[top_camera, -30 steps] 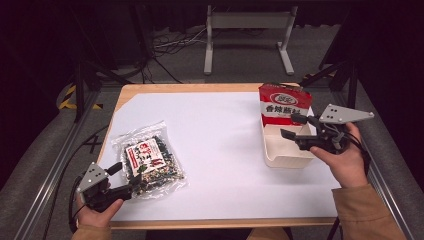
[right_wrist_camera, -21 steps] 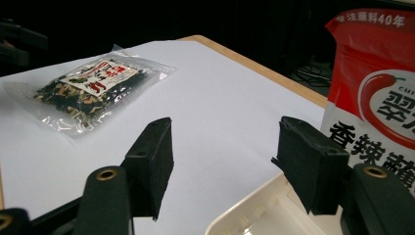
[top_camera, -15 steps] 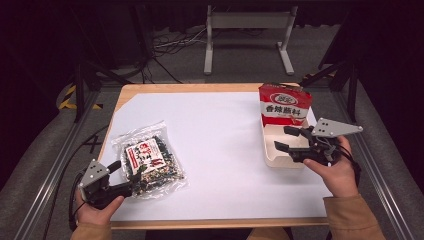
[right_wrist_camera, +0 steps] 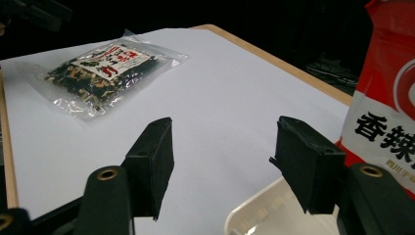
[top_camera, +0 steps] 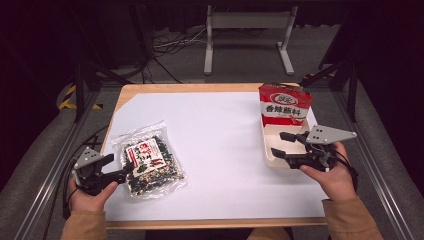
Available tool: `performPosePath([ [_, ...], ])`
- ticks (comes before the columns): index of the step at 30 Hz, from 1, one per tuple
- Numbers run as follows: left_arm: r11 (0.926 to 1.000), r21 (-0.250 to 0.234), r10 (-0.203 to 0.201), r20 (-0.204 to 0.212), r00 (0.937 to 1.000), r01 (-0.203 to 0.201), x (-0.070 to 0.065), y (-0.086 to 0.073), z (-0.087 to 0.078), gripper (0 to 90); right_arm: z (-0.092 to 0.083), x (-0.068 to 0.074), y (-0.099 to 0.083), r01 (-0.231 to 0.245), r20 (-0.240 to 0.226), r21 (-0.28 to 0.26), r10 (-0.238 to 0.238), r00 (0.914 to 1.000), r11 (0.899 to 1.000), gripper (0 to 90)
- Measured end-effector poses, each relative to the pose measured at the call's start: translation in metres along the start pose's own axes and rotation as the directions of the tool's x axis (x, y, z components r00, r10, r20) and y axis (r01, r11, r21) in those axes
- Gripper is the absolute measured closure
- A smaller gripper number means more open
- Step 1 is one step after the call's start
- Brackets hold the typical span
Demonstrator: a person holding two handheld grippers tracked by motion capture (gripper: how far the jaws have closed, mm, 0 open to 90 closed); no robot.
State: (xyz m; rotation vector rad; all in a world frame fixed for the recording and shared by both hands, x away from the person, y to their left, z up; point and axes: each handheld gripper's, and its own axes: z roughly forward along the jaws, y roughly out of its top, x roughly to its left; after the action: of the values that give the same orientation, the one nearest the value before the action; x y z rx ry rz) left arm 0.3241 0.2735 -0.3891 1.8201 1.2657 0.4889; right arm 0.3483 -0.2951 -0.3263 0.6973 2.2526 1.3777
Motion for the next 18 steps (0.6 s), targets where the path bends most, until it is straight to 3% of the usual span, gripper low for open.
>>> performPosePath([
  [4, 0.9977, 0.025, -0.063, -0.016, 0.9979, 0.064, 0.011, 0.004, 0.003, 21.0, 0.007, 0.003, -0.004, -0.004, -0.017, 0.014, 0.004, 0.9998, 1.000, 39.2],
  [11, 0.9942, 0.041, -0.097, -0.056, 0.9937, 0.100, 0.024, 0.008, 0.012, 21.0, 0.014, 0.007, -0.006, -0.003, -0.037, 0.022, 0.004, 0.9993, 1.000, 38.2],
  [16, 0.9854, 0.071, -0.149, -0.076, 0.9859, 0.155, 0.034, 0.008, 0.023, 19.9, 0.017, 0.009, -0.007, -0.006, -0.042, 0.027, 0.008, 0.9991, 1.000, 38.0],
  [18, 0.9845, 0.073, -0.154, -0.077, 0.9851, 0.159, 0.035, 0.008, 0.025, 19.7, 0.019, 0.009, -0.007, -0.007, -0.044, 0.026, 0.008, 0.9990, 1.000, 37.7],
])
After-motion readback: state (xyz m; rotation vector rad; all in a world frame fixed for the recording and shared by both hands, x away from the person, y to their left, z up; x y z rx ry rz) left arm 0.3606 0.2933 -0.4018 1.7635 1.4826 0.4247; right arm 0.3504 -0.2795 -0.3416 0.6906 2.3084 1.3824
